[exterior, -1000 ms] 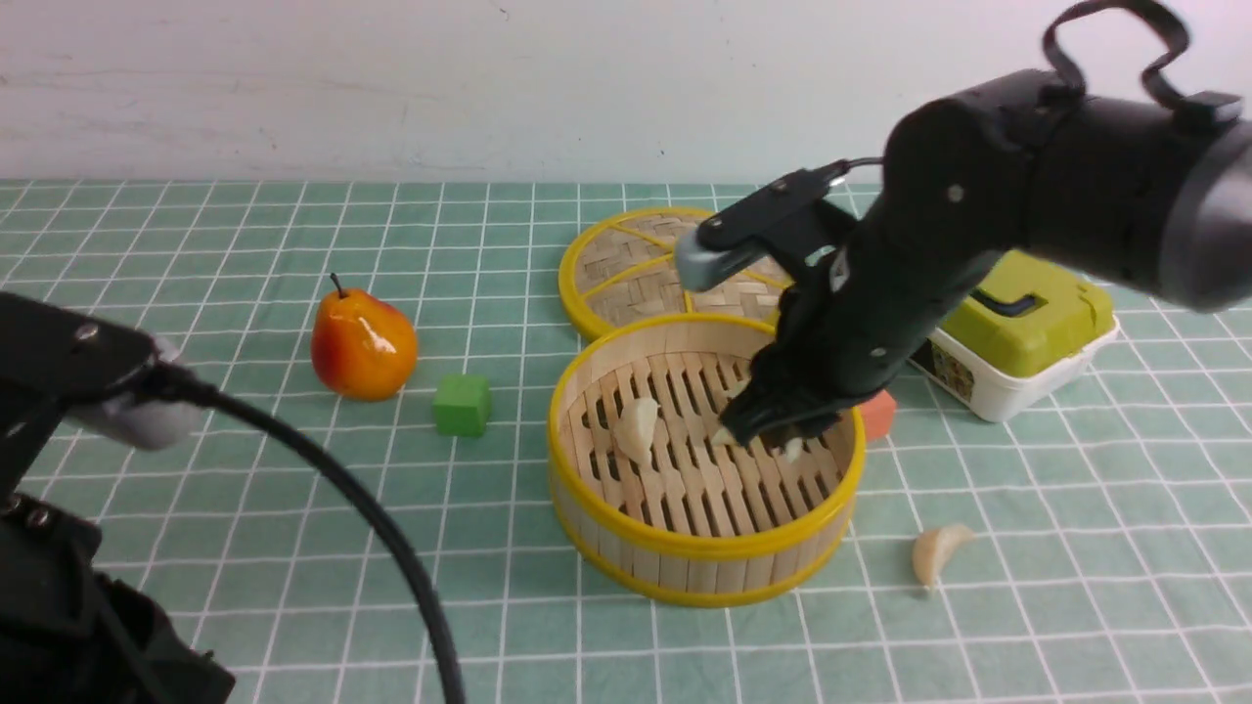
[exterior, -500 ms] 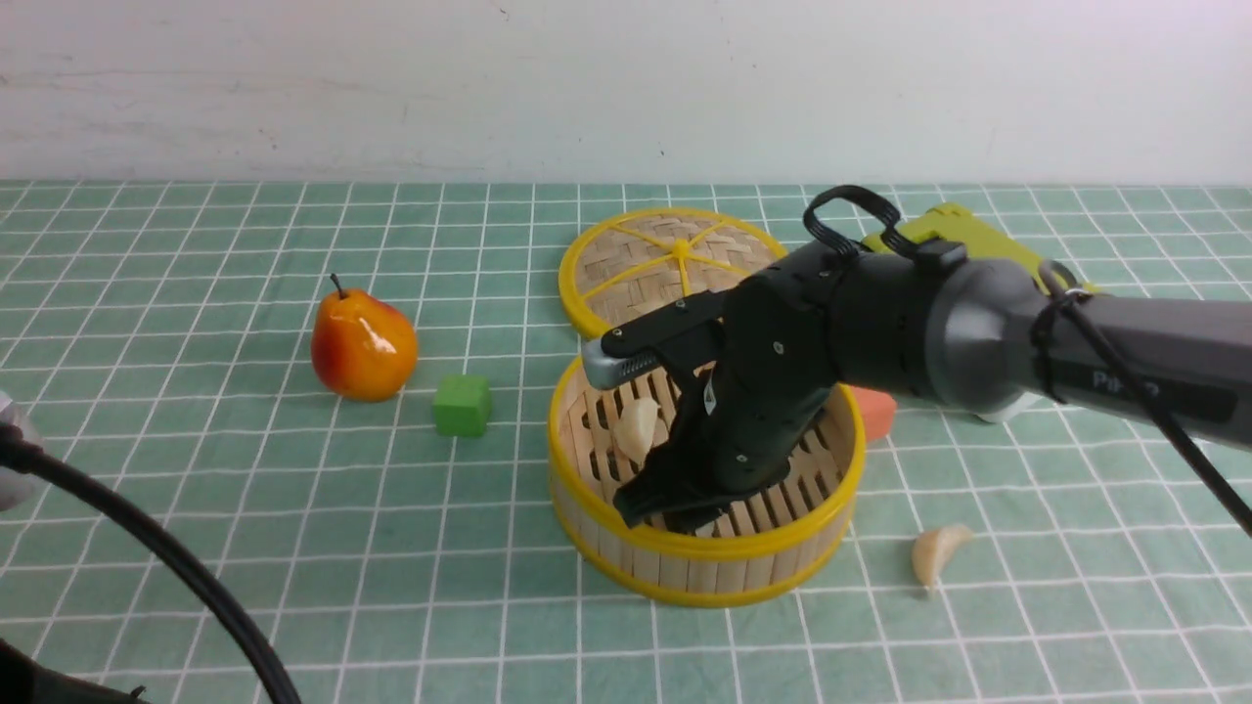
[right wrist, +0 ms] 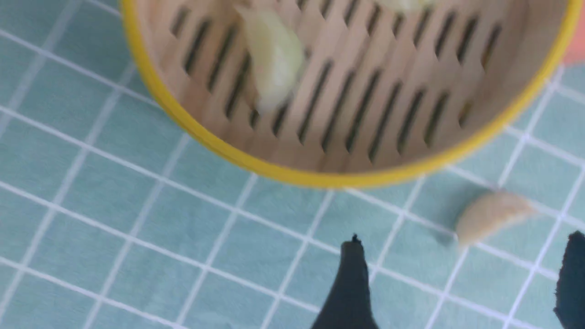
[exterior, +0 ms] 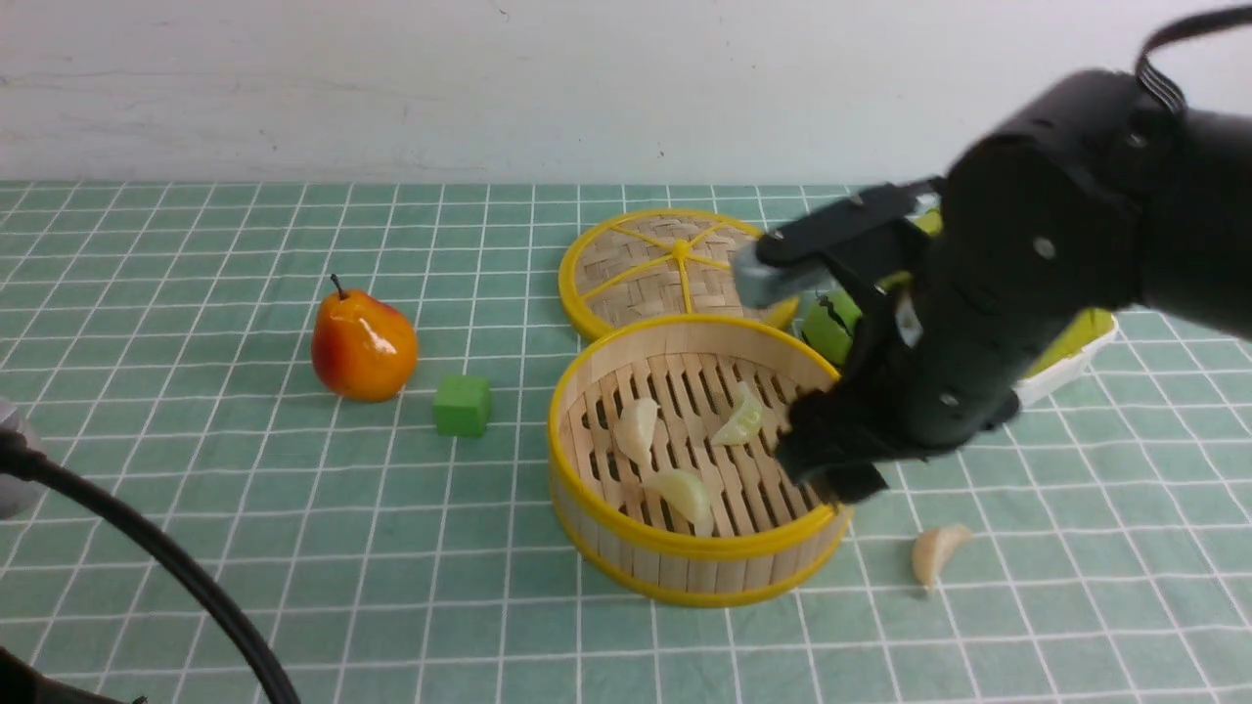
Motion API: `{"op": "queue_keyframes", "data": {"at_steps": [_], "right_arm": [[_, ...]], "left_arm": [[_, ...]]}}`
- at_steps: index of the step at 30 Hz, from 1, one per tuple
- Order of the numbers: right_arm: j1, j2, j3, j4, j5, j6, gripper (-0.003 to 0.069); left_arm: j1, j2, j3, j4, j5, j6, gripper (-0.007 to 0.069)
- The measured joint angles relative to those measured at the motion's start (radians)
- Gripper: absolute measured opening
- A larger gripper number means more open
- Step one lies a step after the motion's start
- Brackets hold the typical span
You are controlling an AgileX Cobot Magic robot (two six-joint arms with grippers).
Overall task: Put the dumplings into the steamer on the table with the blue tablecloth.
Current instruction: 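Reach for and grasp a dumpling lying on the table beside the steamer, then place the dumpling in the bamboo steamer basket with the right gripper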
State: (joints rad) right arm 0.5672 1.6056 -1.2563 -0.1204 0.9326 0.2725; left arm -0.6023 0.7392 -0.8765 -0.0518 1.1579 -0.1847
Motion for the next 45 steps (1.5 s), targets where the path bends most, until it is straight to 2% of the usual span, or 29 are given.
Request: {"op": "queue_keyframes", "data": {"at_steps": [4, 12, 17, 24, 27, 30, 32, 33, 34, 41, 45], "right_arm": [[-0.093, -0.022, 0.186, -0.012, -0.134, 0.110, 0.0530], [-0.233, 0.080, 0.227, 0.051, -0.278, 0.173, 0.0526], [-0.254, 0.164, 0.227, 0.120, -0.375, 0.182, 0.0526], [-0.254, 0.210, 0.226, 0.147, -0.450, 0.184, 0.0521], [-0.254, 0.213, 0.221, 0.146, -0.450, 0.184, 0.0473], [-0.257, 0.217, 0.218, 0.142, -0.452, 0.186, 0.0348], [-0.257, 0.218, 0.217, 0.142, -0.453, 0.186, 0.0240], [-0.257, 0.218, 0.217, 0.142, -0.453, 0.186, 0.0230], [-0.257, 0.218, 0.217, 0.142, -0.452, 0.186, 0.0181], [-0.231, 0.200, 0.134, 0.120, -0.325, 0.154, 0.0178], [-0.142, 0.170, -0.020, 0.120, -0.226, 0.056, 0.0178]], "left_arm": [[0.000, 0.000, 0.000, 0.000, -0.016, 0.000, -0.0011], [0.000, 0.000, 0.000, 0.000, -0.041, 0.000, -0.0009], [0.000, 0.000, 0.000, 0.000, -0.041, 0.000, -0.0009], [0.000, 0.000, 0.000, 0.000, -0.041, 0.000, -0.0003], [0.000, 0.000, 0.000, 0.000, -0.041, 0.000, -0.0003], [0.000, 0.000, 0.000, 0.000, -0.041, 0.000, 0.0000], [0.000, 0.000, 0.000, 0.000, -0.041, 0.000, 0.0003], [0.000, 0.000, 0.000, 0.000, -0.041, 0.000, 0.0003], [0.000, 0.000, 0.000, 0.000, -0.041, 0.000, 0.0004], [0.000, 0.000, 0.000, 0.000, -0.039, 0.000, 0.0011], [0.000, 0.000, 0.000, 0.000, -0.044, 0.000, 0.0014]]}}
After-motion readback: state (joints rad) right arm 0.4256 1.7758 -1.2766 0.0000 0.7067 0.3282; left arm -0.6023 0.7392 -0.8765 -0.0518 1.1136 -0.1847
